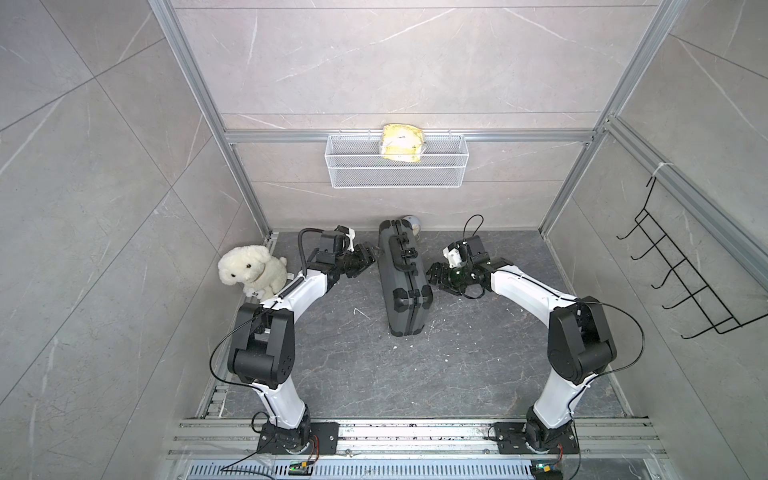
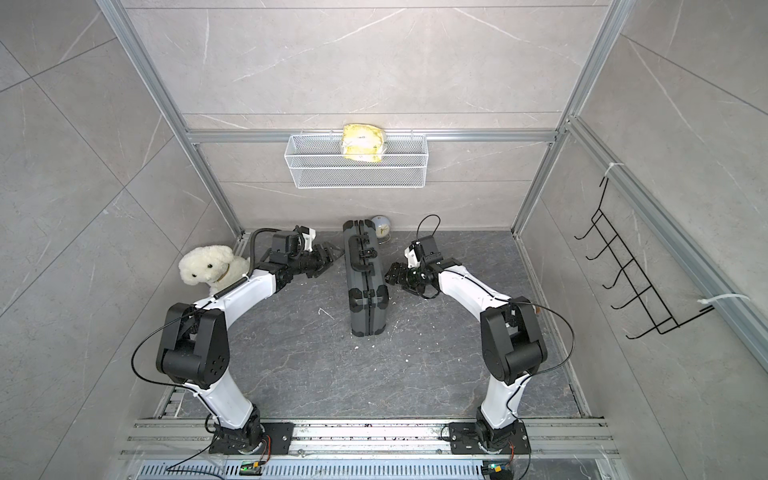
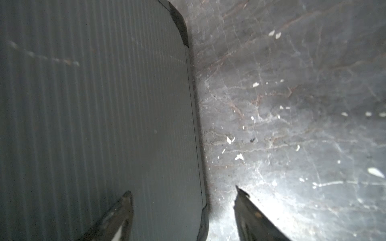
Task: Open the poker set cases
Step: Place the poker set case at the center of the board.
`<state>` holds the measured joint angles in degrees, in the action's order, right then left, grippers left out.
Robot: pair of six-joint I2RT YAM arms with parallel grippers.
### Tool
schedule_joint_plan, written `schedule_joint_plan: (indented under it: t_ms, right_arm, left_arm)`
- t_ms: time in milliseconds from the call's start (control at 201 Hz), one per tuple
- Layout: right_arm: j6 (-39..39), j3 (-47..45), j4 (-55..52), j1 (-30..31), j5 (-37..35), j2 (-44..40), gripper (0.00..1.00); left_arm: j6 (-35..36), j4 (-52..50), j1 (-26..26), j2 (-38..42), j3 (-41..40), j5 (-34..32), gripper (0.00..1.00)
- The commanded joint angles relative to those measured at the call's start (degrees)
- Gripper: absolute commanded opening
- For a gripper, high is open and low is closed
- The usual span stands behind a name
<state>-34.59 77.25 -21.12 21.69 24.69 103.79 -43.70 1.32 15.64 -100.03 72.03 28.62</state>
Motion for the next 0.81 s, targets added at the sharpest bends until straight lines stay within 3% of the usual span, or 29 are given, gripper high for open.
schedule_joint_plan:
  t_ms: [0,319,592,806]
  right_arm:
    - [1.5,1.1,1.4,1.1,0.3,2.1,0.72]
    - [1.1,0.1,5.6,2.6,6.8,5.7,0.77]
    - [5.2,-4.6,0.4,1.5,1.4,1.8,0.82]
    - [2.7,-10.6,7.2,0.3,6.8,-0.7,0.84]
  left_arm:
    - [0.8,-0.3,2.3,-1.2,3.2,1.6,0.76]
    - [2.3,-4.4,7.4,-5.8,11.3,-0.4,0.76]
    - [4.4,-9.1,12.6,-9.8,18.6,-1.1,0.75]
    - [2.8,-6.2,13.7,-10.5,16.0,-0.5,0.75]
